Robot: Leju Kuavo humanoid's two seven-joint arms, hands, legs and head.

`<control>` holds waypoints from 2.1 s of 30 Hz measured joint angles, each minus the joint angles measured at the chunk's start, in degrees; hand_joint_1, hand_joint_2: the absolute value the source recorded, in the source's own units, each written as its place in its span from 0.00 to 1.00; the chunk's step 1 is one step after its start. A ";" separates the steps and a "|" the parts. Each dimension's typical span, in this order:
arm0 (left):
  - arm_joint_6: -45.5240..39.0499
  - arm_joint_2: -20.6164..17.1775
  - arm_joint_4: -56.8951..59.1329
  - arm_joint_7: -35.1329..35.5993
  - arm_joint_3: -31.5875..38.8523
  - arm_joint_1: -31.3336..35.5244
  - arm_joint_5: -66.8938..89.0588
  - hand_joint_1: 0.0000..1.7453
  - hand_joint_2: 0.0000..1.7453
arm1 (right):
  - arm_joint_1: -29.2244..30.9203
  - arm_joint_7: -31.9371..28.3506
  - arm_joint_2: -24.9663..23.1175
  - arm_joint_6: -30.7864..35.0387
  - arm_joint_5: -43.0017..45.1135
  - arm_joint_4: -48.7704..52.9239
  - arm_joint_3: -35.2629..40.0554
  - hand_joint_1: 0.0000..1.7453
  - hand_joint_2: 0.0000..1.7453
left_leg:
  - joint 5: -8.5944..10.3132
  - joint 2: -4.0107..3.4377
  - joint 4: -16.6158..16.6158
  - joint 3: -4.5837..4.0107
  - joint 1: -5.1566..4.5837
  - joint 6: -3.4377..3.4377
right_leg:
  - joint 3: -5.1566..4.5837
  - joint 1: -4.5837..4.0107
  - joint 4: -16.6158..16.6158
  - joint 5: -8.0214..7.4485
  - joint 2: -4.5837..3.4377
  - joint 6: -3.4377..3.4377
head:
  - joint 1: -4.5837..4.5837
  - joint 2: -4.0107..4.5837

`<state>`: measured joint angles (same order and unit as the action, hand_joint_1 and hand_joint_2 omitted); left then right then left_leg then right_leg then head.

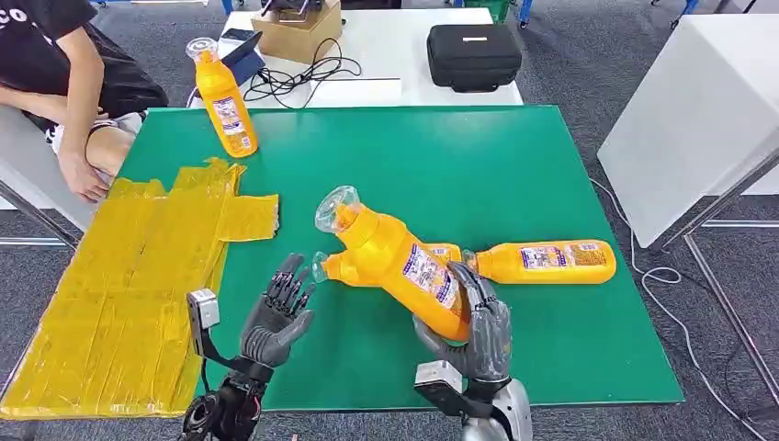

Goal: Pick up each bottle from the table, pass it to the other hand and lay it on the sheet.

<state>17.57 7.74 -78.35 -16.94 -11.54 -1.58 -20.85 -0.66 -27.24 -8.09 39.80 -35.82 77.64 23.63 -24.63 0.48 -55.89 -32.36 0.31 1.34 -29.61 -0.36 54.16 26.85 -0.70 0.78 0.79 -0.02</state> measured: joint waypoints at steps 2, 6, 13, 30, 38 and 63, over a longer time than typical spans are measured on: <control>0.07 0.07 -1.36 0.00 -0.18 -0.70 0.46 0.00 1.00 | -0.04 0.29 -0.04 0.00 -0.38 0.00 0.00 1.00 1.00 | 0.00 0.01 0.00 0.00 -0.01 0.00 | 0.00 0.02 0.00 0.00 0.00 0.00 | 0.00 0.00; 0.44 0.13 -3.22 -0.48 -0.46 -1.59 1.71 0.00 1.00 | -0.04 0.66 -0.09 0.00 -0.70 0.00 0.02 1.00 1.00 | 0.00 0.01 0.00 -0.01 -0.01 0.00 | -0.01 0.02 0.00 0.00 0.00 0.00 | 0.00 0.00; -0.96 0.11 -11.58 -1.20 -5.03 -3.71 7.12 0.00 1.00 | -0.05 1.01 -0.07 0.00 -0.81 -0.04 0.24 1.00 1.00 | 0.00 0.01 0.00 -0.02 -0.01 0.00 | -0.01 0.02 0.00 0.00 0.01 0.00 | 0.00 0.00; -2.25 -0.63 -12.11 -1.64 -8.39 -2.76 5.95 0.00 1.00 | 1.95 2.69 -0.24 -0.02 -3.08 -4.96 10.25 1.00 1.00 | 0.00 0.02 0.00 -0.03 0.00 0.00 | -0.02 0.00 0.00 0.00 0.01 0.00 | 0.00 0.00; -2.25 -0.85 -11.66 -1.70 -8.66 -2.36 5.92 0.00 1.00 | 2.79 2.86 -0.24 -0.02 -4.22 -6.90 12.65 1.00 1.00 | 0.00 0.01 0.00 -0.03 -0.01 0.00 | -0.02 0.01 0.00 0.00 0.00 0.00 | 0.00 0.00; -1.46 -0.85 -8.33 -2.82 -7.43 -1.53 2.76 1.00 1.00 | 7.77 3.98 -0.24 -0.70 -0.18 -16.09 19.82 1.00 1.00 | 0.00 -0.01 0.00 -0.06 0.00 0.00 | -0.10 0.01 0.00 0.00 0.00 0.00 | 0.00 0.00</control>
<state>16.11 6.88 -86.68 -19.76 -18.97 -3.11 -18.10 7.11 -23.26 -8.33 39.10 -36.00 61.55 43.45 -24.63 0.47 -55.89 -32.43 0.31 1.34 -29.71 -0.35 54.16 26.85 -0.70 0.78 0.79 -0.02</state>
